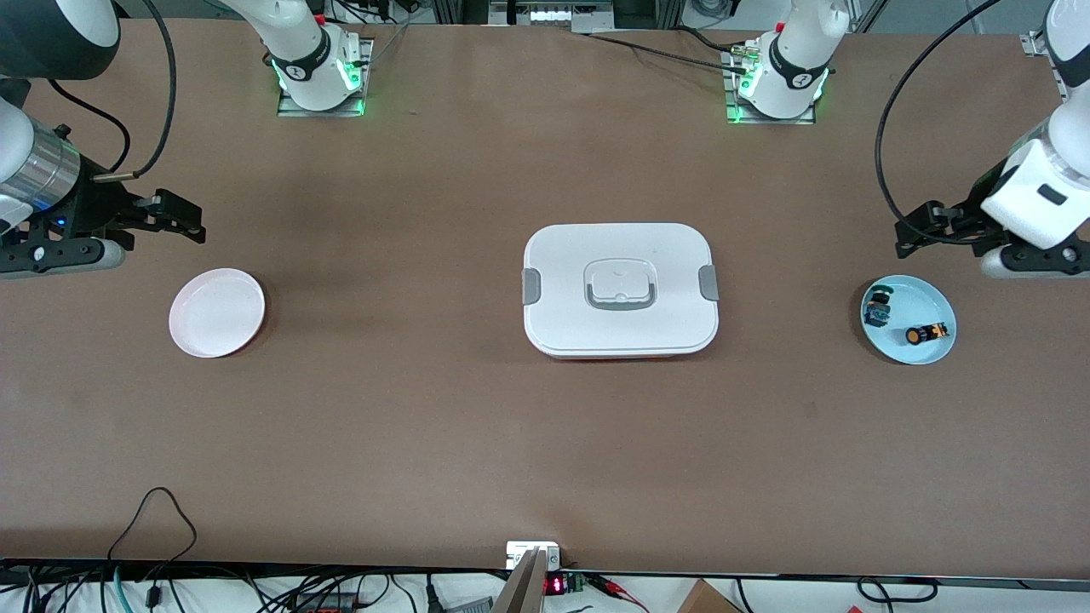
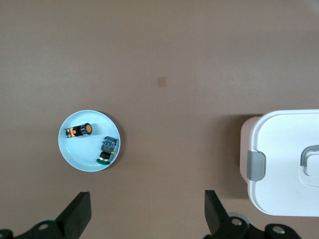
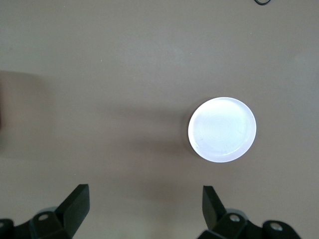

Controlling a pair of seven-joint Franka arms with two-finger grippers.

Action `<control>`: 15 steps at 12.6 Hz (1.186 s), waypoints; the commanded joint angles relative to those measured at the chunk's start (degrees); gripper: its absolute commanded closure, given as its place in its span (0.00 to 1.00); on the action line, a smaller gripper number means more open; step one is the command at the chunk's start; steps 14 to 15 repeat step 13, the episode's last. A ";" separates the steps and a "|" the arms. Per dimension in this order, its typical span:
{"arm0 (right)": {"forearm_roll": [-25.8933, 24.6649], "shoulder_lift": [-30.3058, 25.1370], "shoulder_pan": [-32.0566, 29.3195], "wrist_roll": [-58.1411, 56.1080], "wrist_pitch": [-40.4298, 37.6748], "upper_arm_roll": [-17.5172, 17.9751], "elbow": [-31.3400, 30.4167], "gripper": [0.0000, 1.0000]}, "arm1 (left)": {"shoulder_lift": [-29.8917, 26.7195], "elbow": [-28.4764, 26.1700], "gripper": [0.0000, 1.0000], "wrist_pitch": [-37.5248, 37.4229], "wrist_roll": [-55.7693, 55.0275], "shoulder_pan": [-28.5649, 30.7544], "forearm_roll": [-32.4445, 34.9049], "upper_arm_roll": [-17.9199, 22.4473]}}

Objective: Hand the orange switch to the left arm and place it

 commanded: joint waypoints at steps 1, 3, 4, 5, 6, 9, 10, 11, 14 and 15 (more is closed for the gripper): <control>0.09 0.45 -0.52 0.15 -0.03 0.32 1.01 0.00 | -4.84 -5.91 0.00 2.04 1.53 -2.36 0.66 1.57; 0.09 0.45 -0.52 0.15 -0.03 0.24 1.01 0.00 | -5.47 -6.97 0.00 1.86 2.08 -3.41 1.02 3.84; 0.09 0.45 -0.52 0.15 -0.03 0.23 1.01 0.00 | -5.29 -6.98 0.00 1.69 2.08 -4.03 1.02 4.37; 0.09 0.45 -0.52 0.15 -0.03 0.23 1.01 0.00 | -5.20 -7.06 0.00 1.51 2.08 -4.12 1.11 4.29; 0.09 0.45 -0.52 0.15 -0.03 0.23 1.01 0.00 | -5.12 -7.06 0.00 1.51 1.99 -4.21 1.11 4.38; 0.09 0.45 -0.52 0.15 -0.03 0.23 1.01 0.00 | -4.94 -6.98 0.00 1.51 2.08 -4.21 1.11 4.38; 0.09 0.45 -0.52 0.15 -0.03 0.23 1.01 0.00 | -4.94 -6.98 0.00 1.51 2.08 -4.21 1.11 4.38; 0.09 0.45 -0.52 0.15 -0.03 0.23 1.01 0.00 | -4.94 -6.98 0.00 1.51 2.08 -4.30 1.11 4.38; 0.09 0.45 -0.52 0.15 -0.03 0.15 1.01 0.00 | -4.76 -6.71 0.00 1.51 1.99 -4.30 1.11 4.38; 0.09 0.45 -0.52 0.15 -0.03 0.15 1.01 0.00 | -4.76 -6.71 0.00 1.51 1.99 -4.30 1.11 4.38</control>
